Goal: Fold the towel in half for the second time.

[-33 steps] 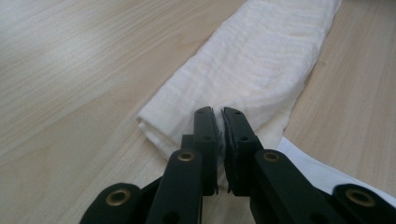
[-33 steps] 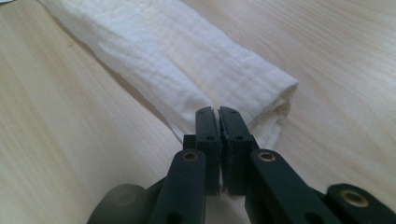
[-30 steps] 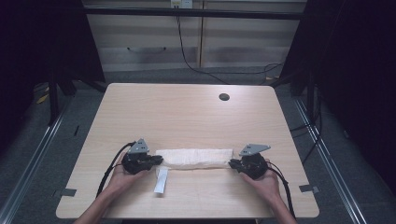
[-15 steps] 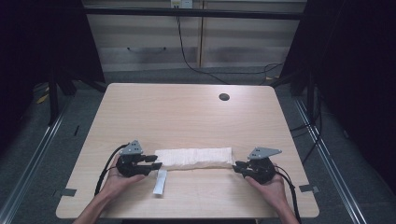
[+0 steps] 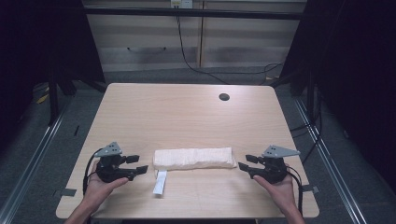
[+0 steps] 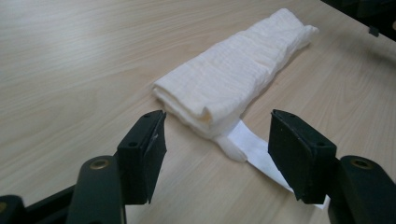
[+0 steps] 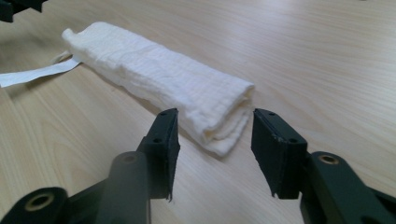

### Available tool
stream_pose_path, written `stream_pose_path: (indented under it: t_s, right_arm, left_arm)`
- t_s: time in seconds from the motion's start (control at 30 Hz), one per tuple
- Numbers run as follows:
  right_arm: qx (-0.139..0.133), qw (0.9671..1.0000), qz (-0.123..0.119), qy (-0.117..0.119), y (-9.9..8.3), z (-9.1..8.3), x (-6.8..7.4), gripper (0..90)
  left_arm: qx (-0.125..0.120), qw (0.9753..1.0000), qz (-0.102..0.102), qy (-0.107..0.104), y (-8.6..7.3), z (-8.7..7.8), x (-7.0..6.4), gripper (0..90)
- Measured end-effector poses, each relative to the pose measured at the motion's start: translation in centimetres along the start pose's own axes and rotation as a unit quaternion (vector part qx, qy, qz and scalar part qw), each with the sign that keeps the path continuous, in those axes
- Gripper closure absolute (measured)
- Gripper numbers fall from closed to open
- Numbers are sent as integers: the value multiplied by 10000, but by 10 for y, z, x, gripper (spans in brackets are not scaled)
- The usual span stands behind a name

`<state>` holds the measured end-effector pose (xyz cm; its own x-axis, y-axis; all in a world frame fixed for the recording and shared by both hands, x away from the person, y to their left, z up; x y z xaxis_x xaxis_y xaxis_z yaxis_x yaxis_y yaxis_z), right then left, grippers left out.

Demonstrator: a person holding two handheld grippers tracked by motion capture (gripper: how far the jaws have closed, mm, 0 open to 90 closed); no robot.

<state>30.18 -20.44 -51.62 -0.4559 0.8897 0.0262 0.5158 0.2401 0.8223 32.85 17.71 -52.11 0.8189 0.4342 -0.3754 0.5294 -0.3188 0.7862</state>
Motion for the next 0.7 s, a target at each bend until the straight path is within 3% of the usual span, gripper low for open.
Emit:
stream_pose_path:
  t_s: [0.13,0.23,0.33,0.4,0.57,0.63,0.7]
  right_arm:
    - [-73,9995,166,-267,-4,-14,-17,456]
    - [-66,9987,313,-398,-11,-22,-27,419]
    - [-73,9972,476,-575,-22,-28,-39,404]
    - [-102,9957,608,-684,-30,-29,-49,394]
    - [3,9930,813,-855,-45,-28,-63,366]
    - [52,9928,819,-877,-48,-26,-65,360]
    - [320,9920,717,-990,-56,-19,-66,339]
  left_arm:
    - [107,9995,-159,252,-14,-11,11,318]
    - [54,9984,-356,443,-25,-17,21,314]
    - [22,9969,-379,692,-30,-25,30,272]
    - [-133,9963,-466,712,-31,-28,32,261]
    - [-51,9960,-541,705,-40,-25,38,193]
    - [-26,9960,-565,699,-40,-24,39,164]
    - [22,9959,-570,698,-41,-20,38,163]
Point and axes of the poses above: each handheld gripper's, and its own axes: z roughly forward along the jaws, y roughly out of its top, x roughly to its left, the point moved 10 cm from there along z, roughly forward along the jaws, and after that the axes turned 12 degrees about -y, right-handed, at the moved point
